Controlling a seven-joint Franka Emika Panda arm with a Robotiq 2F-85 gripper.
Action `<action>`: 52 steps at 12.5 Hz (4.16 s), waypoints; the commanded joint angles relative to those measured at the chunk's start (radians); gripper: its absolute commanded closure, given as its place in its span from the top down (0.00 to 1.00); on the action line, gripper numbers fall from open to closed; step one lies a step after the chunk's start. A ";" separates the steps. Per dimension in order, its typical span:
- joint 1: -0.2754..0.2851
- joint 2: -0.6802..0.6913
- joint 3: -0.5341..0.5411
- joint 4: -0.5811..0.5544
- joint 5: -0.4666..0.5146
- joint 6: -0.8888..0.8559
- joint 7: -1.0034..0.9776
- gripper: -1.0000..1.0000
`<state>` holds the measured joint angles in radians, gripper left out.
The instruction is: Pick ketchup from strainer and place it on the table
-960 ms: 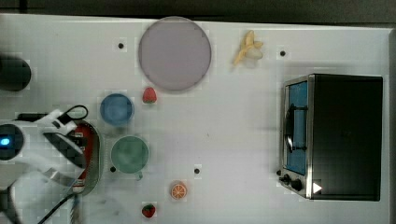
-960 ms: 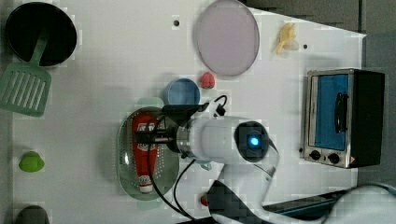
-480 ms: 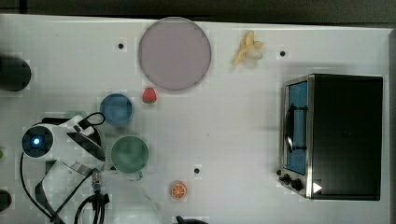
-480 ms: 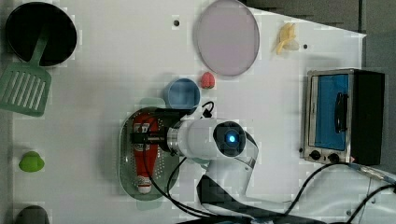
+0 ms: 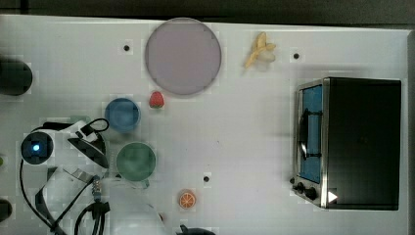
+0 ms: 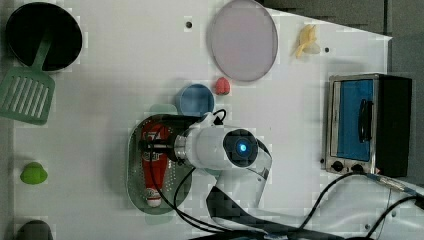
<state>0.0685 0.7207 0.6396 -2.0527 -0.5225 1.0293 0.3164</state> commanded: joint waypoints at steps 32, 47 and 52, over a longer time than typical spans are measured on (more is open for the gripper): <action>-0.524 -0.430 -0.271 -0.093 0.497 -0.295 -0.764 0.59; -0.524 -0.587 -0.267 0.015 0.504 -0.429 -0.588 1.00; -0.522 -0.679 -0.265 0.244 0.505 -0.723 -0.405 1.00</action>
<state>-0.4658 0.0209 0.3638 -1.8145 -0.0215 0.3442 -0.1906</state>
